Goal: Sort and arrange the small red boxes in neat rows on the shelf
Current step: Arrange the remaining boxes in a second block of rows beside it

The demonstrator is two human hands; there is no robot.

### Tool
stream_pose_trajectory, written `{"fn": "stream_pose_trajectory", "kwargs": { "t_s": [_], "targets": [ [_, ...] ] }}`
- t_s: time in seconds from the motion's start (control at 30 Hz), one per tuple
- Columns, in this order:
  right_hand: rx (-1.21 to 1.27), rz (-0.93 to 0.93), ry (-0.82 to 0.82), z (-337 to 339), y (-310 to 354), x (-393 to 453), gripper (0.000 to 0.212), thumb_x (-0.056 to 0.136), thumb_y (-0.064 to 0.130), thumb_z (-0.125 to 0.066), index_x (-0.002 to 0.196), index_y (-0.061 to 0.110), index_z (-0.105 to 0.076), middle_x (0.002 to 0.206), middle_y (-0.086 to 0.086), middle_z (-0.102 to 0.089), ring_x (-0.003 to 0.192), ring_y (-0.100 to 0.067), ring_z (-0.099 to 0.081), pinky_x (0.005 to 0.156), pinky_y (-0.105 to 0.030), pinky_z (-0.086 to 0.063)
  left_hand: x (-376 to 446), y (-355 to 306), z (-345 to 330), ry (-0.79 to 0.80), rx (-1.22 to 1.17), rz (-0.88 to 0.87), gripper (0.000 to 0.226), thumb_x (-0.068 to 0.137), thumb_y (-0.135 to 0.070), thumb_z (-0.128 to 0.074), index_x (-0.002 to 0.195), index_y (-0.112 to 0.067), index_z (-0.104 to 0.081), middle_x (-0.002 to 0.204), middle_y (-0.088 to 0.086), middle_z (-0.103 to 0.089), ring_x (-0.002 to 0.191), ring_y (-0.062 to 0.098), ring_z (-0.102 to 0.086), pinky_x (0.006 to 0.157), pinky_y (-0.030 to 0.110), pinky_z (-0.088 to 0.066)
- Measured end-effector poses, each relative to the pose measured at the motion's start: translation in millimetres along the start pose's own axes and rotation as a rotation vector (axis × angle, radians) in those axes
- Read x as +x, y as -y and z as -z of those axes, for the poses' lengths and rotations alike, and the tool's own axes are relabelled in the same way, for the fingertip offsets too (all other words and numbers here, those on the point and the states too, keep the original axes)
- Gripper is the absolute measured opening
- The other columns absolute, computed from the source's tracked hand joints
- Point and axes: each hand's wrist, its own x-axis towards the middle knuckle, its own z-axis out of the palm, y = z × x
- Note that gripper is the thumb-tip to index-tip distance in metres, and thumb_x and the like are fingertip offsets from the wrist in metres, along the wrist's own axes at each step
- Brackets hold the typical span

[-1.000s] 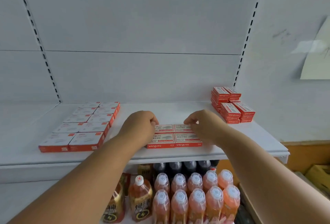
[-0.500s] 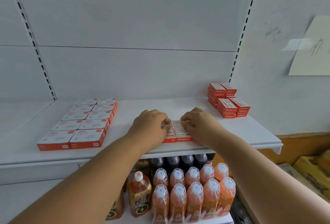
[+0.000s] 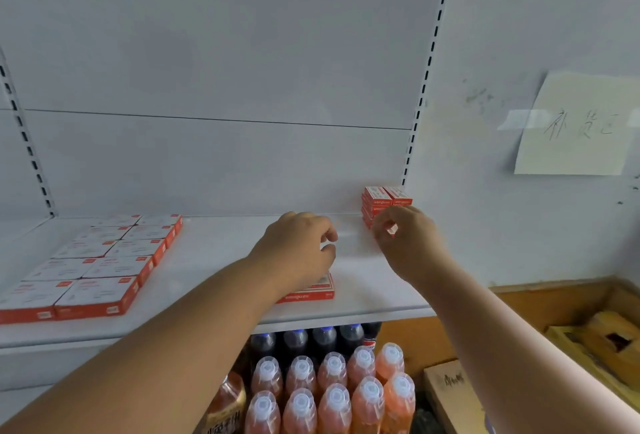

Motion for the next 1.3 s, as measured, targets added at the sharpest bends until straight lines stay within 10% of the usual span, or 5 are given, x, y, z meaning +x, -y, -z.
{"fn": "stream_pose_trajectory", "kwargs": {
  "t_s": [0.27, 0.6, 0.77, 1.0, 1.3],
  "targets": [
    [-0.153, -0.119, 0.152, 31.2, -64.1, 33.0, 0.039, 0.093, 0.038, -0.054, 0.129, 0.023, -0.053, 0.122, -0.006, -0.051, 0.093, -0.026, -0.061, 0.078, -0.030, -0.046, 64.7, -76.3, -30.8, 0.061, -0.107, 0.163, 0.023, 0.095, -0.037, -0.055, 0.113, -0.024, -0.061, 0.113, -0.003, -0.064, 0.098, 0.018, -0.059, 0.084, 0.031, -0.049],
    [0.089, -0.228, 0.286, 29.1, -106.8, 55.4, 0.023, 0.088, 0.027, -0.060, 0.106, 0.013, -0.063, 0.091, -0.003, -0.066, 0.081, -0.024, -0.064, 0.070, -0.034, -0.056, 100.8, -105.6, -57.3, 0.095, -0.126, 0.456, 0.014, 0.091, -0.031, -0.065, 0.090, -0.020, -0.057, 0.092, 0.003, -0.066, 0.086, 0.022, -0.063, 0.059, 0.026, -0.039],
    [0.544, -0.228, 0.172, 30.2, -100.5, 51.7, 0.016, 0.090, 0.014, -0.056, 0.100, 0.024, -0.064, 0.080, 0.010, -0.065, 0.065, -0.012, -0.063, 0.051, -0.027, -0.046, 94.3, -92.8, -57.3, -0.079, -0.349, 0.560, 0.050, 0.091, -0.021, -0.064, 0.137, -0.019, -0.045, 0.117, 0.002, -0.063, 0.097, 0.021, -0.064, 0.087, 0.036, -0.053],
    [1.011, -0.280, 0.310, 20.8, -58.8, 47.1, 0.023, 0.091, 0.006, -0.057, 0.109, 0.018, -0.064, 0.086, -0.007, -0.066, 0.059, -0.016, -0.055, 0.053, -0.031, -0.044, 59.1, -61.1, -27.2, -0.349, -0.996, 0.526, 0.059, 0.091, 0.004, -0.060, 0.131, -0.037, -0.047, 0.102, 0.013, -0.066, 0.081, 0.027, -0.075, 0.074, 0.037, -0.059],
    [1.041, -0.264, 0.385, -14.3, 17.4, 29.4, 0.021, 0.093, 0.007, -0.060, 0.107, 0.020, -0.070, 0.097, -0.006, -0.073, 0.072, -0.015, -0.057, 0.061, -0.029, -0.046, 14.1, 15.0, 12.1, -0.591, -1.086, 0.626, 0.029, 0.092, -0.008, -0.063, 0.110, -0.029, -0.055, 0.101, 0.011, -0.073, 0.073, 0.018, -0.071, 0.065, 0.032, -0.054]
  ]
}}
